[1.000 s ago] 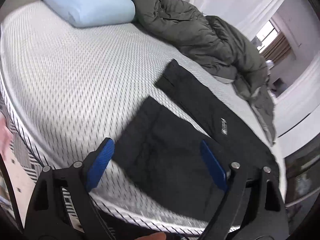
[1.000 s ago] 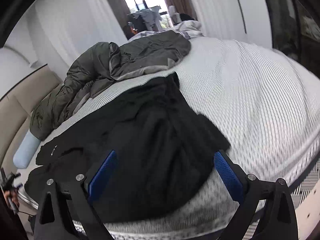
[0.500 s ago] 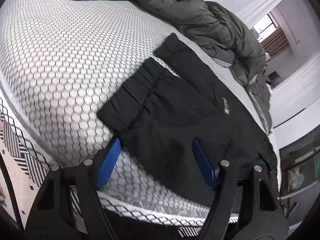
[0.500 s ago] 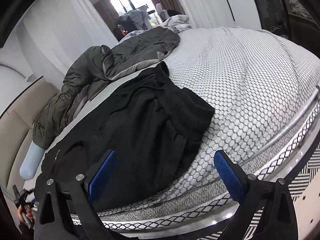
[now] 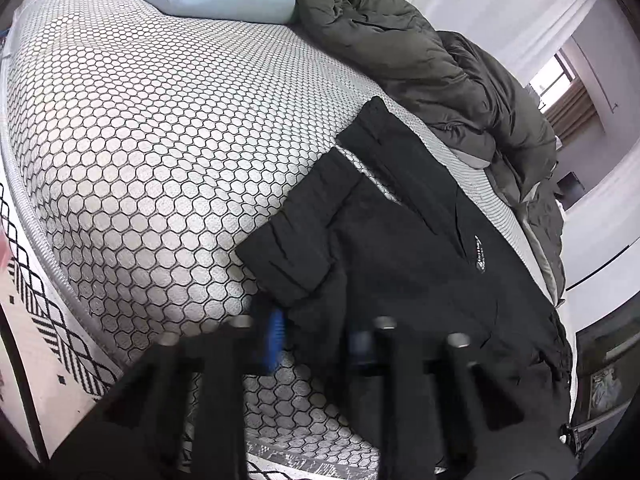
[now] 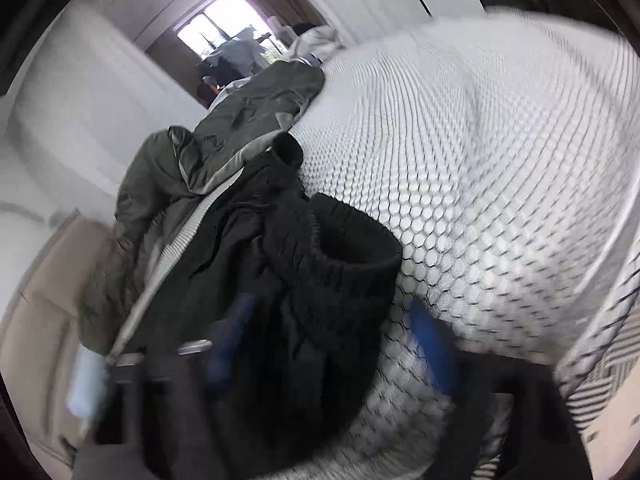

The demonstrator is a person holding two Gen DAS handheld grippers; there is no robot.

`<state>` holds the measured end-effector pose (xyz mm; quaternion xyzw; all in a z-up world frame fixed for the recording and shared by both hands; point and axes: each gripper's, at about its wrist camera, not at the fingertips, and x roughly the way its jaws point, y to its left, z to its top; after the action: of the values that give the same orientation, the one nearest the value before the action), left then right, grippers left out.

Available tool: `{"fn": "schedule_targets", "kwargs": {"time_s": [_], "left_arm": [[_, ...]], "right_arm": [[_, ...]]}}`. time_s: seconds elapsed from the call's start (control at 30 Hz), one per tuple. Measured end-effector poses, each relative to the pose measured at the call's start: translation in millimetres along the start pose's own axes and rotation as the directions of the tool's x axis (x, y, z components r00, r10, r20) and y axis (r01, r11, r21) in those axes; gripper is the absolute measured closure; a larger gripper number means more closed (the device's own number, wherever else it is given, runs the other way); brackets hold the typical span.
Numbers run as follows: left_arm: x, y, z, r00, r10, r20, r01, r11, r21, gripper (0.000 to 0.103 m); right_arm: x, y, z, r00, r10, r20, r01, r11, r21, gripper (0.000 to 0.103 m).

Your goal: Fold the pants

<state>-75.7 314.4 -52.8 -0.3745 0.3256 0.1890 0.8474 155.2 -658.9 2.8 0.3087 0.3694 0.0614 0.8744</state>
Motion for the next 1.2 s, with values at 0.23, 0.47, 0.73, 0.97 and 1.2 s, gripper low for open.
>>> {"fn": "schedule_targets", "kwargs": {"time_s": [0.23, 0.47, 0.73, 0.97, 1.2], "left_arm": [[-19, 8, -3, 0.999, 0.006, 0.051, -0.007, 1.000, 0.016, 0.094], [-25, 4, -5, 0.997, 0.070, 0.033, -0.071, 0.996, 0.046, 0.080], [-76, -63, -15, 0.991, 0.046, 0.128, -0.077, 0.966, 0.248, 0.008], [-44, -180, -64, 0.993, -0.121, 0.008, 0.102, 0.867, 0.488, 0.001], [43, -311, -176, 0.931, -0.174, -0.322, 0.355, 0.644, 0.678, 0.001]], "right_arm": [[-32, 21, -5, 0.995, -0.045, 0.089, 0.062, 0.980, -0.190, 0.086], [-42, -8, -11, 0.993, -0.088, 0.075, 0.094, 0.992, -0.089, 0.057], [-72, 79, -34, 0.990, -0.059, 0.125, 0.110, 0.885, -0.452, 0.004], [-15, 160, -81, 0.998, -0.069, 0.002, 0.051, 0.715, -0.697, 0.001], [47, 214, -130, 0.972, -0.040, -0.232, -0.168, 0.573, -0.802, 0.001]]}}
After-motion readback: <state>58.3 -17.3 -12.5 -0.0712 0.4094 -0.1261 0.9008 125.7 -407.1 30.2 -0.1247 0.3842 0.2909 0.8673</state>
